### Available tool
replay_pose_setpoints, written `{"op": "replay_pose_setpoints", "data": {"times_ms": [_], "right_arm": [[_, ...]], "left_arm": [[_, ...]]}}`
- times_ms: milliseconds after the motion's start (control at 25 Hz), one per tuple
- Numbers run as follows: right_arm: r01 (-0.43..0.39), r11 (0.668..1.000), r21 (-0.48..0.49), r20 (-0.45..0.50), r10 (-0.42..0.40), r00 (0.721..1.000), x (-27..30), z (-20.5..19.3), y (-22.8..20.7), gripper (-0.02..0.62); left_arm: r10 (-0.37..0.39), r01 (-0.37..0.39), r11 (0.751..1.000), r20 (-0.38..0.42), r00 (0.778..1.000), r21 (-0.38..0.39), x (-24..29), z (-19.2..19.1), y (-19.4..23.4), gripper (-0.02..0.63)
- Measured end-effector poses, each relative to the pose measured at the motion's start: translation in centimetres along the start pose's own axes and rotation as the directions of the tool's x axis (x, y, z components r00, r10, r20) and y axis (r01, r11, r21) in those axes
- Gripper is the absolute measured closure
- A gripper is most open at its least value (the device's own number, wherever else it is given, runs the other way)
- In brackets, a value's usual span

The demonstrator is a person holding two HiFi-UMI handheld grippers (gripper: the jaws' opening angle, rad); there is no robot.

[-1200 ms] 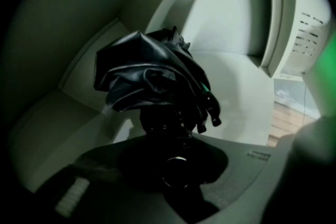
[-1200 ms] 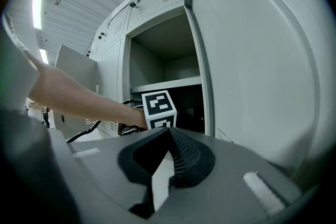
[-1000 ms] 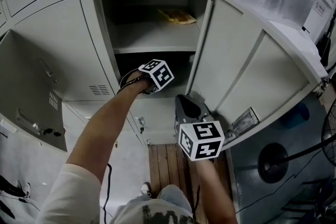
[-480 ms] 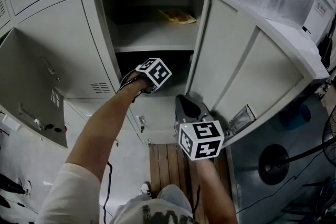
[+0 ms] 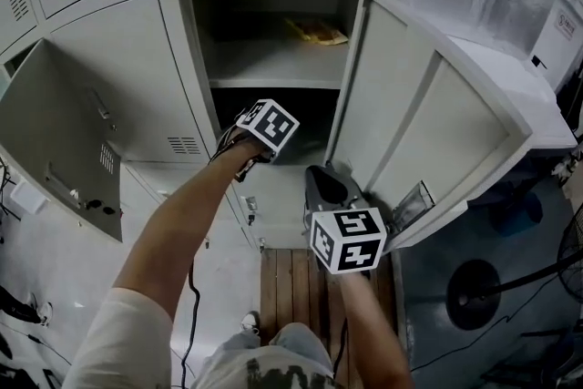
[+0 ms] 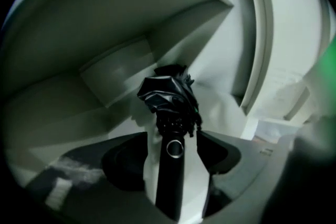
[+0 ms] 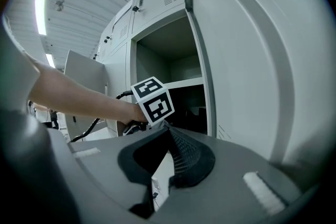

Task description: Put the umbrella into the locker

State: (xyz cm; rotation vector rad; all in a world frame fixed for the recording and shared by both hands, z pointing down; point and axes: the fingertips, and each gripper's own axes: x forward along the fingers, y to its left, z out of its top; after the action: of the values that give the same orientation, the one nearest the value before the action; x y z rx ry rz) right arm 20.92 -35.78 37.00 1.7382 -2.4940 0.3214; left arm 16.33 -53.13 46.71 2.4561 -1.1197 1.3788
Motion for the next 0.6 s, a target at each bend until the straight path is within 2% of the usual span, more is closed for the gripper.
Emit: {"op": "replay_pose_setpoints", "data": {"times_ms": [240, 440, 600], "right_arm": [[-0.024, 1.000, 0.010, -0.028, 0.024, 0.999, -0.3, 0.0, 0.5, 0.597], [-0.019, 1.000, 0.017, -0.027, 0.019, 0.999, -0.7, 1.2, 0.6, 0.597], [0.001, 1.000, 0.017, -0.021, -0.001, 1.000, -1.0, 2.0, 0.7, 0.597]], "left_arm": [[0.003, 0.004, 0.996, 0.082, 0.997, -0.085, -3.7, -0.1, 0.0, 0.299], [0.043, -0.027, 0.995, 0.180, 0.983, -0.092, -7.8, 0.3, 0.8, 0.299], [-0.019, 0.055, 0.989, 0.259, 0.966, -0.135, -10.6, 0.4, -0.4, 0.301]]}}
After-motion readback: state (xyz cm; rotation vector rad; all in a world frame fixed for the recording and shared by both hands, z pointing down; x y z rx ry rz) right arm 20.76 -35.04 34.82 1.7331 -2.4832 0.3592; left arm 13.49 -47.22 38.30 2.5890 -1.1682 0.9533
